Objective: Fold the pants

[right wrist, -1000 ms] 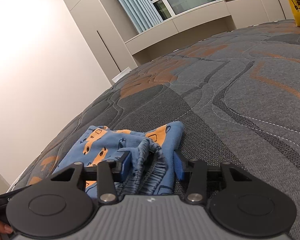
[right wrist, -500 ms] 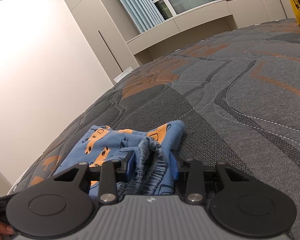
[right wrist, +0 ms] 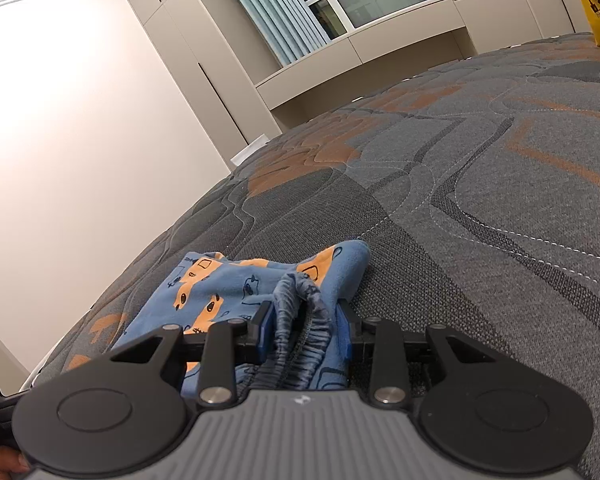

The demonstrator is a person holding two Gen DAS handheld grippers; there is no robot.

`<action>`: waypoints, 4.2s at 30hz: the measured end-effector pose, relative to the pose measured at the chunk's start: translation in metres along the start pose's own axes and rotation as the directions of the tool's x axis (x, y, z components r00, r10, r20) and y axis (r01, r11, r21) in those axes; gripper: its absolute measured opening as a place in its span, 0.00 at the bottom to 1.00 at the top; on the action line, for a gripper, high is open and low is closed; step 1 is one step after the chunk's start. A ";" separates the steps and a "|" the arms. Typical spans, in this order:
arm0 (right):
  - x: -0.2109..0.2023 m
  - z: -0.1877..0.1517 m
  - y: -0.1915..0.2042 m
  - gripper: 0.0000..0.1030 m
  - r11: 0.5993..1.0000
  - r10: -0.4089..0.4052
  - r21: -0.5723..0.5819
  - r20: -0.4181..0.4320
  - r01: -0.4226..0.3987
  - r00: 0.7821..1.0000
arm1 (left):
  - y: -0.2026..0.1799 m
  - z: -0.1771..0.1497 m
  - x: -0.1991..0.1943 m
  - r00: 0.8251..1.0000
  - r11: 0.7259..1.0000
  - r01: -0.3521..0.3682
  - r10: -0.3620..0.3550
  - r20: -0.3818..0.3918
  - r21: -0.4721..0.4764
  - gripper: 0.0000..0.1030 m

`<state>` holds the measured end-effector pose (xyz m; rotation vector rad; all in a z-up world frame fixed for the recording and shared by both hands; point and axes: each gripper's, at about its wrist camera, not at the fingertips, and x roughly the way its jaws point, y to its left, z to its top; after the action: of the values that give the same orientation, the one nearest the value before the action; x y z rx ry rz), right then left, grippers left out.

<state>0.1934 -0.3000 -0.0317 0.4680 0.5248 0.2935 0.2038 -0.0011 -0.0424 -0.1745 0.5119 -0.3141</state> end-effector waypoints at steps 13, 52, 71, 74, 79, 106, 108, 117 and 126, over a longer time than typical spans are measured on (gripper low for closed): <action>0.002 -0.001 0.000 0.36 1.000 -0.005 0.000 -0.008 0.005 1.000 | 0.000 0.000 0.001 1.000 1.000 -0.002 0.002 -0.006 0.000 0.46; 0.072 0.081 0.070 0.18 0.985 0.048 -0.172 0.093 -0.032 0.994 | 0.031 0.092 0.035 0.990 0.994 -0.109 0.111 0.084 -0.026 0.18; 0.132 0.062 0.031 0.43 0.996 -0.049 -0.077 0.000 0.048 0.999 | 0.064 0.071 0.070 0.984 0.978 -0.178 0.175 -0.041 -0.110 0.44; 0.130 0.063 0.027 0.51 0.997 -0.041 -0.058 0.002 0.041 0.999 | 0.066 0.072 0.072 0.981 0.975 -0.190 0.186 -0.047 -0.111 0.52; 0.126 0.062 0.024 0.69 0.998 -0.040 -0.041 0.022 0.041 0.999 | 0.065 0.072 0.072 0.978 0.973 -0.207 0.203 -0.046 -0.105 0.62; -0.052 -0.020 0.075 1.00 0.988 -0.042 -0.133 0.230 0.074 0.972 | -0.021 0.017 -0.091 0.966 0.972 -0.232 0.224 0.132 0.048 0.99; -0.063 -0.032 0.086 1.00 0.979 -0.043 -0.183 0.223 0.085 0.974 | -0.023 0.007 -0.103 0.963 0.969 -0.239 0.228 0.146 0.058 0.99; -0.109 -0.081 0.122 1.00 0.938 -0.094 -0.301 0.252 0.170 0.963 | -0.026 -0.034 -0.149 0.949 0.961 -0.267 0.249 0.193 0.072 0.99; -0.128 -0.111 0.130 1.00 0.920 -0.122 -0.334 0.247 0.203 0.961 | -0.024 -0.059 -0.168 0.952 0.962 -0.261 0.244 0.182 0.075 0.99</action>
<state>0.0079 -0.1991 0.0003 0.0976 0.2793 0.1664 0.0294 0.0281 -0.0117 -0.0386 0.3418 -0.0716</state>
